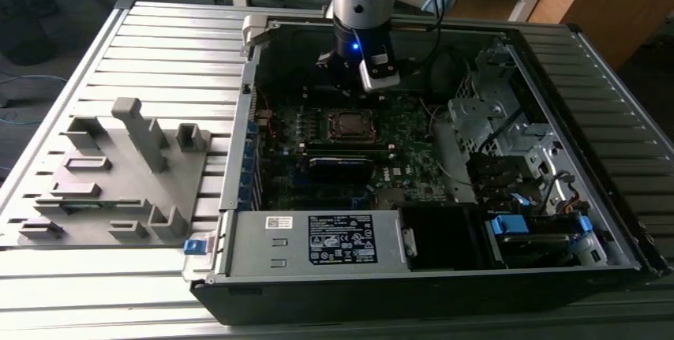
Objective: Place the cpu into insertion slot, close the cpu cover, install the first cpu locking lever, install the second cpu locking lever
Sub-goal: 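Install the first cpu locking lever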
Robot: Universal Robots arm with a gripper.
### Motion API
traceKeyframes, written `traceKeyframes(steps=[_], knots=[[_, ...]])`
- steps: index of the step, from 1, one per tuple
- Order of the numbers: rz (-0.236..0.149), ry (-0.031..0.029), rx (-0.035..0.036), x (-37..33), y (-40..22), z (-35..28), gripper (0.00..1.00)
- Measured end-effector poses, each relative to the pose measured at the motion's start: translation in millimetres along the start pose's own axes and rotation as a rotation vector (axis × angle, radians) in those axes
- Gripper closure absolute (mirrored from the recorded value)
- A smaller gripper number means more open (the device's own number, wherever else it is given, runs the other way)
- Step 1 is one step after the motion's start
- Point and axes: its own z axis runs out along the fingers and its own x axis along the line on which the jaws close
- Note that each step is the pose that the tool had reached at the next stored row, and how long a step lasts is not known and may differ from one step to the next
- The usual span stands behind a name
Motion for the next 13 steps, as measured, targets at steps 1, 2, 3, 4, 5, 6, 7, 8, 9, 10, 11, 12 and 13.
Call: traceKeyframes(steps=[1,2,3,4,5,6,7,8,9,10,11,12,13], knots=[[-0.009,0.0008,-0.0004,-0.1,0.0,0.0,0.90],[-0.019,0.0016,-0.0010,-0.1,0.0,0.1,0.90],[-0.024,0.0020,-0.0012,-0.1,0.0,0.1,0.90],[-0.025,0.0021,-0.0012,-0.1,0.0,0.1,0.90],[-0.025,0.0021,-0.0011,-0.1,0.0,0.1,0.90],[-0.025,0.0022,-0.0010,-0.1,0.0,0.0,0.90],[-0.025,0.0022,-0.0009,-0.1,0.0,0.0,0.90],[-0.025,0.0038,-0.0003,-0.2,0.0,0.1,0.90],[-0.025,0.0100,0.0012,-0.5,0.1,0.3,0.90],[-0.025,0.0177,0.0033,-0.7,0.2,0.3,0.90],[-0.025,0.0189,0.0038,-0.6,0.1,0.3,0.90],[-0.024,0.0195,0.0041,-0.6,0.1,0.2,0.90],[-0.024,0.0201,0.0042,-0.6,0.1,0.2,0.90]])
